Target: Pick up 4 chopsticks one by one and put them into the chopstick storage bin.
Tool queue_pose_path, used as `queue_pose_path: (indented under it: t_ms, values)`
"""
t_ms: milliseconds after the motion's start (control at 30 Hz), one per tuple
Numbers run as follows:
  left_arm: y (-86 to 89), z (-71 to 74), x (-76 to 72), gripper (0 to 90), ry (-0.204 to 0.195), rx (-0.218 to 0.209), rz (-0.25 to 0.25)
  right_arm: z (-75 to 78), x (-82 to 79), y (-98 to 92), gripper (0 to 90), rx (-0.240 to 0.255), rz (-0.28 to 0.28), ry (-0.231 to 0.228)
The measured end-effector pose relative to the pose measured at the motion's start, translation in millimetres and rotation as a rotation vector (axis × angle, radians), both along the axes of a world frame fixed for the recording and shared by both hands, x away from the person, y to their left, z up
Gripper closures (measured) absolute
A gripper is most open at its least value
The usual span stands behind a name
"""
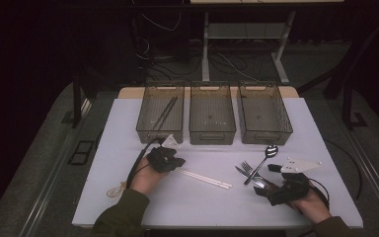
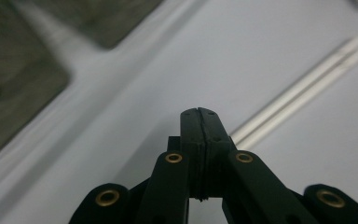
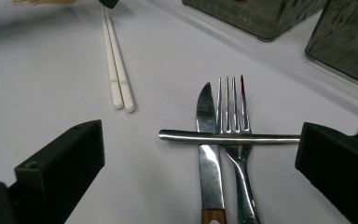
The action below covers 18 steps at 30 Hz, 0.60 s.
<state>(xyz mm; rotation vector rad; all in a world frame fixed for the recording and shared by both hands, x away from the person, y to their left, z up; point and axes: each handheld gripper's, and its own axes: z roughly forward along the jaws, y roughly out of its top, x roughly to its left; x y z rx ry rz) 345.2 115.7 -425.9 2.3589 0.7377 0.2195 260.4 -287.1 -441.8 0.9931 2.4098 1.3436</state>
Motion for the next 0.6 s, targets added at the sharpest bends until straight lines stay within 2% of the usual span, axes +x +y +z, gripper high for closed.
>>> queue_pose_path:
  t_ms: [33, 100, 167, 233, 300, 400, 600]
  values:
    - [6.0, -1.2, 2.4, 89.1, 0.0, 0.004, 0.025, 0.1, 0.0, 0.1, 1.4, -0.001, 0.0, 0.0]
    - [12.8, -2.4, 5.7, 89.1, 0.004, 0.022, 0.043, 0.0, -0.1, 0.1, 1.4, -0.001, -0.001, 0.001]
    - [17.9, -3.7, 7.8, 89.2, 0.01, 0.064, 0.064, 0.0, -0.2, 0.2, 1.4, -0.001, -0.001, 0.002]
    - [20.5, -4.5, 9.3, 89.2, 0.013, 0.085, 0.073, 0.1, -0.2, 0.2, 1.5, -0.001, 0.0, 0.0]
    - [21.0, -5.9, 8.9, 89.2, 0.015, 0.08, 0.085, 0.1, -0.2, 0.0, 1.4, -0.001, 0.0, 0.0]
    - [21.7, -5.9, 8.0, 89.2, 0.026, 0.109, 0.077, 0.3, 0.0, -0.5, 1.4, 0.0, -0.001, -0.003]
    - [27.3, -6.3, 3.9, 89.2, 0.04, 0.098, 0.077, 0.2, 0.1, -0.5, 1.4, 0.0, -0.003, -0.002]
